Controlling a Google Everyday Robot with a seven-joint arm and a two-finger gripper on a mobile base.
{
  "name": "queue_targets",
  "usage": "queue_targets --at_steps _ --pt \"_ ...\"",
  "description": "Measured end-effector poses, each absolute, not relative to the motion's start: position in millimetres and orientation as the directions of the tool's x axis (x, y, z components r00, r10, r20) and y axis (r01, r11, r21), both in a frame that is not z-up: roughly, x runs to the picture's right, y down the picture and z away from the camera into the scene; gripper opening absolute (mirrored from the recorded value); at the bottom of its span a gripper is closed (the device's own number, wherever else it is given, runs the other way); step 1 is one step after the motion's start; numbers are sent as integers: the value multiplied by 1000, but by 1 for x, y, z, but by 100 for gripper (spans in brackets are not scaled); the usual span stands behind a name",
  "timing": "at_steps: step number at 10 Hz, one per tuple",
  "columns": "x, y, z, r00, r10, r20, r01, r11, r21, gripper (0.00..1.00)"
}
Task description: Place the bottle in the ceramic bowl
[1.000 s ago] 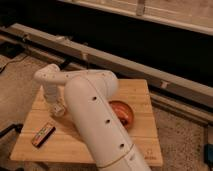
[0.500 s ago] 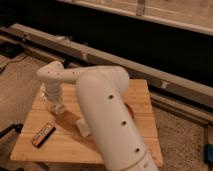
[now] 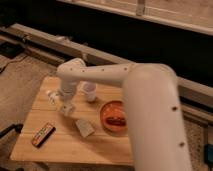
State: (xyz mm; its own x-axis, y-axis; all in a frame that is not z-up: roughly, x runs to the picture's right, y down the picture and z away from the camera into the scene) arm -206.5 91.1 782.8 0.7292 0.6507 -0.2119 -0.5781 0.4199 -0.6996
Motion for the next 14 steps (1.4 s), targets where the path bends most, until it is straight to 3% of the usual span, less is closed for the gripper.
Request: queue_targets --at_steps 6,11,13,14 --pt "-57 87 755 534 791 -297 -764 301 -571 0" --pt "34 107 767 336 834 -438 -911 169 -377 0" --pt "49 120 785 267 825 -498 -942 115 -315 8" --pt "53 127 793 246 815 -525 -950 94 -299 18"
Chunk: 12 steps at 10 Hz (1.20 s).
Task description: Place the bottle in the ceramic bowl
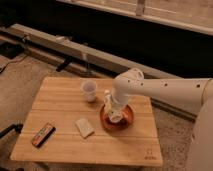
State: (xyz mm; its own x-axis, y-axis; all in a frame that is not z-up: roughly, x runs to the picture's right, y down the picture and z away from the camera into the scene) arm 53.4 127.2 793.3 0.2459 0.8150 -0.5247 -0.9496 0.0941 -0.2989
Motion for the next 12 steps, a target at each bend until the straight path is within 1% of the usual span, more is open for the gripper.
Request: queue_targets --at_steps 2,4,5,6,7,12 --pt "55 138 806 214 802 -558 -957 59 -283 40" --pt "53 139 810 202 800 -566 -959 43 -281 59" --pt "52 139 811 202 798 -568 -959 43 -280 71" --pt "53 139 811 201 799 -567 -961 47 -274 78" --pt "52 138 811 200 801 -564 -962 53 -267 80" --pt "52 137 811 200 804 -561 -963 55 -264 80"
